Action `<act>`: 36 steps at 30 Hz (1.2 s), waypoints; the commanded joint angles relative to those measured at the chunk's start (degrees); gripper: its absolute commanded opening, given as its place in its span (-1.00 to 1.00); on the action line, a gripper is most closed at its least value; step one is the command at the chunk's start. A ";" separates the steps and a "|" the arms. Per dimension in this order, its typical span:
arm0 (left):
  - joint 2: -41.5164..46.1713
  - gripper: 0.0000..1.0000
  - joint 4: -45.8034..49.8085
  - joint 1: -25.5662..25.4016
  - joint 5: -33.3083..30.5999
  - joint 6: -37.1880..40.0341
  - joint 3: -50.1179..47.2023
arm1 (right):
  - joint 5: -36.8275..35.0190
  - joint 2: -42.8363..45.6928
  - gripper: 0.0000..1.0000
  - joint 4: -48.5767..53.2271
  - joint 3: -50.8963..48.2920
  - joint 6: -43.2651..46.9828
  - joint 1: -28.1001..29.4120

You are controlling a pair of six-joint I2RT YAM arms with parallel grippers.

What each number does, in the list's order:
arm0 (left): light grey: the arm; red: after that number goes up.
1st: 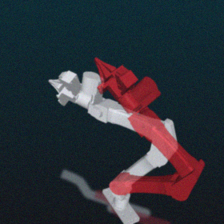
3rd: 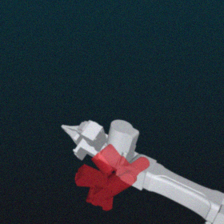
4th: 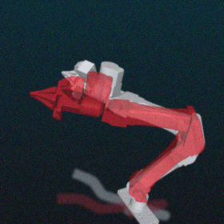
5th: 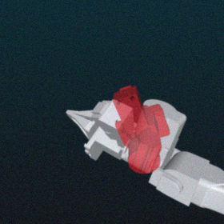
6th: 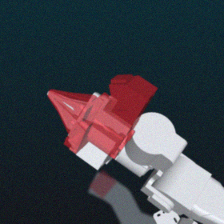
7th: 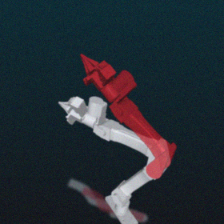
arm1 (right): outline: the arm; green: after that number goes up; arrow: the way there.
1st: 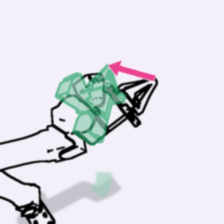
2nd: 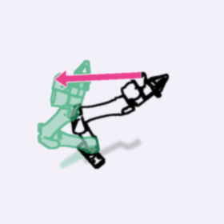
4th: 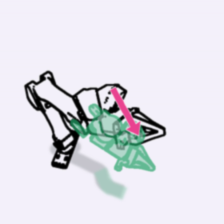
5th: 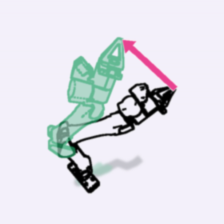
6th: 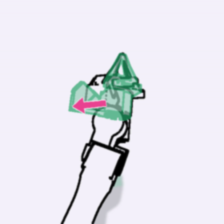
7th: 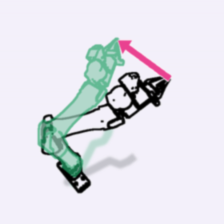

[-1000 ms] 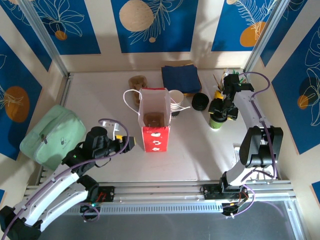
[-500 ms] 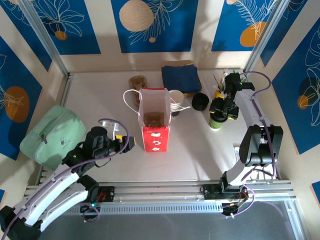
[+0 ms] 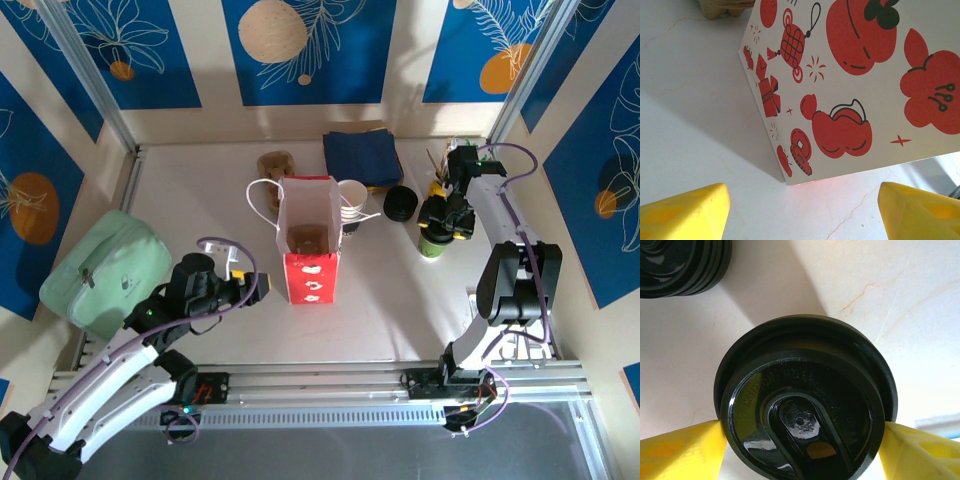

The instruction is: Pack the takeout coffee

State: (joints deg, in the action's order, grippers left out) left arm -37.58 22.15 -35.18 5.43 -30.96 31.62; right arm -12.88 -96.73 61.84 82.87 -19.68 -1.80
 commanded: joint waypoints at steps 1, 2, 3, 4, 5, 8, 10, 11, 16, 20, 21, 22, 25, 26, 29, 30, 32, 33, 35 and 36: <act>0.42 0.55 0.86 -0.50 -0.51 0.86 0.70 | 0.67 -0.88 0.56 2.14 2.27 0.61 -0.28; 0.41 0.55 0.87 -0.50 -0.51 0.85 0.68 | 0.67 -1.08 0.56 2.37 2.54 0.59 -0.22; 0.34 0.55 0.84 -0.50 -0.42 0.82 0.64 | 0.75 -1.10 0.56 2.47 2.70 0.60 -0.22; 0.30 0.56 0.76 -0.46 -0.42 0.88 0.73 | 0.84 -1.31 0.56 2.57 2.84 0.61 -0.22; 0.29 0.56 0.74 -0.50 -0.42 0.82 0.65 | 0.89 -1.38 0.58 2.66 2.90 0.54 -0.26; 0.15 0.56 0.72 -0.46 -0.50 0.82 0.61 | 1.02 -1.60 0.59 2.84 3.14 0.53 -0.22; 0.13 0.56 0.70 -0.46 -0.51 0.82 0.54 | 1.02 -1.70 0.59 2.93 3.10 0.56 -0.32; 0.14 0.56 0.70 -0.46 -0.48 0.78 0.50 | 1.00 -1.74 0.59 3.01 3.13 0.56 -0.22; 0.14 0.56 0.75 -0.49 -0.58 0.80 0.32 | 0.78 -2.25 0.57 3.27 3.05 0.43 -0.26; 0.24 0.56 0.96 -0.50 -0.47 0.77 0.40 | 0.67 -2.54 0.52 3.77 3.67 0.26 -0.25; 0.40 0.56 0.95 -0.50 -0.51 0.79 0.44 | 0.67 -2.64 0.52 3.65 3.70 0.31 -0.23; 0.41 0.56 0.96 -0.48 -0.57 0.70 0.46 | 0.67 -2.73 0.52 3.72 3.79 0.35 -0.22; 0.48 0.56 1.06 -0.50 -0.51 0.71 0.44 | 0.57 -3.22 0.51 4.12 4.20 0.35 -0.24; 0.49 0.56 1.10 -0.42 -0.43 0.71 0.46 | 0.73 -3.44 0.52 4.23 4.31 0.35 -0.23; 0.46 0.56 1.05 -0.46 -0.42 0.68 0.39 | 0.77 -4.05 0.53 4.67 4.92 0.45 -0.22; 0.49 0.56 1.01 -0.48 -0.42 0.70 0.43 | 0.76 -4.25 0.54 4.87 5.07 0.46 -0.22; 0.41 0.56 0.88 -0.50 -0.33 0.64 0.35 | 0.78 -4.68 0.54 5.29 5.50 0.48 -0.22; 0.41 0.56 0.92 -0.49 -0.33 0.68 0.37 | 0.84 -4.91 0.55 5.39 5.65 0.45 -0.22; 0.25 0.56 0.92 -0.50 -0.33 0.65 0.36 | 0.90 -5.24 0.55 5.64 5.85 0.44 -0.22; 0.30 0.56 0.86 -0.50 -0.33 0.64 0.30 | 0.93 -5.41 0.55 5.73 5.92 0.35 -0.22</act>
State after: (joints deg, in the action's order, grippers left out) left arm -37.60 22.15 -35.18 5.45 -30.98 31.62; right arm -12.88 -100.79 65.95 87.44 -19.68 -1.80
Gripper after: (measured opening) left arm 0.781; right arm 0.776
